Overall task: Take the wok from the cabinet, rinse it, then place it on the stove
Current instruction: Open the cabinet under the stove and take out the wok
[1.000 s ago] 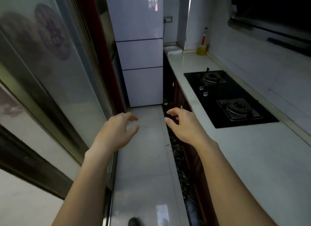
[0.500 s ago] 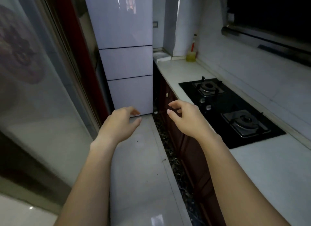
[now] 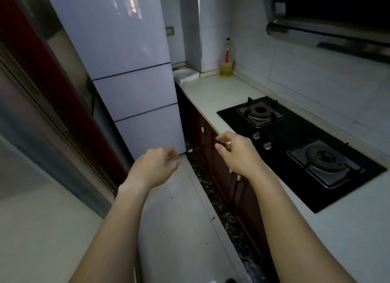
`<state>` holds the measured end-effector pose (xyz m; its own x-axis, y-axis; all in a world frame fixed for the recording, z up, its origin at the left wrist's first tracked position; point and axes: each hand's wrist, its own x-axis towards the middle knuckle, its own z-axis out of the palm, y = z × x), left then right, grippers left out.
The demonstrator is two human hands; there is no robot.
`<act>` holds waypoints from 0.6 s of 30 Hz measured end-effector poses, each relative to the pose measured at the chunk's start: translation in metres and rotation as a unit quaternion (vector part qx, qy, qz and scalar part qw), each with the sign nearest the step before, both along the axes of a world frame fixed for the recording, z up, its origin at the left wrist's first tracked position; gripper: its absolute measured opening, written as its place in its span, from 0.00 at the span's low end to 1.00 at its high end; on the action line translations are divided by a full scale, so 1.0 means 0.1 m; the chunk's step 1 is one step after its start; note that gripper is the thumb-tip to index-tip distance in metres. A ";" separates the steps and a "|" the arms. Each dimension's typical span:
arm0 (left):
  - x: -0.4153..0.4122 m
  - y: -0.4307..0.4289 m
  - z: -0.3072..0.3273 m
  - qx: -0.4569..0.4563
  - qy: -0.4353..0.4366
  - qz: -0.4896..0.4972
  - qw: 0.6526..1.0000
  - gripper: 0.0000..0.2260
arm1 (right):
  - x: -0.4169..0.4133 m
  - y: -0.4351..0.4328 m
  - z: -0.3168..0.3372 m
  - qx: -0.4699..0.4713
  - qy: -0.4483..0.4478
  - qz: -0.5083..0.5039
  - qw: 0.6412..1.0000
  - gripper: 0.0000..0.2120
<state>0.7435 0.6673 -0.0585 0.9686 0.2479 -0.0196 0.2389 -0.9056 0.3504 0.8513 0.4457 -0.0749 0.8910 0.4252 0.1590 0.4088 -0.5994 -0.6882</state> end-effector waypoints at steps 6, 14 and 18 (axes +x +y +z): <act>0.88 0.34 -0.06 0.003 -0.014 -0.024 1.000 0.11 | 0.80 0.43 -0.01 0.014 -0.005 -0.005 1.000 0.16; 2.01 0.63 -0.57 -0.050 0.022 -0.139 0.989 0.12 | 1.32 0.44 -0.55 -0.021 0.069 -0.128 0.989 0.15; 2.63 0.64 -0.88 -0.047 0.038 -0.237 0.970 0.11 | 1.46 0.52 -0.74 -0.027 0.066 -0.232 0.970 0.15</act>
<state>1.0063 0.7317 -0.1468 0.9680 -0.2315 -0.0969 -0.1680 -0.8847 0.4348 0.9978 0.4977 -0.1491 0.9996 -0.0217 0.0189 -0.0032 -0.7349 -0.6782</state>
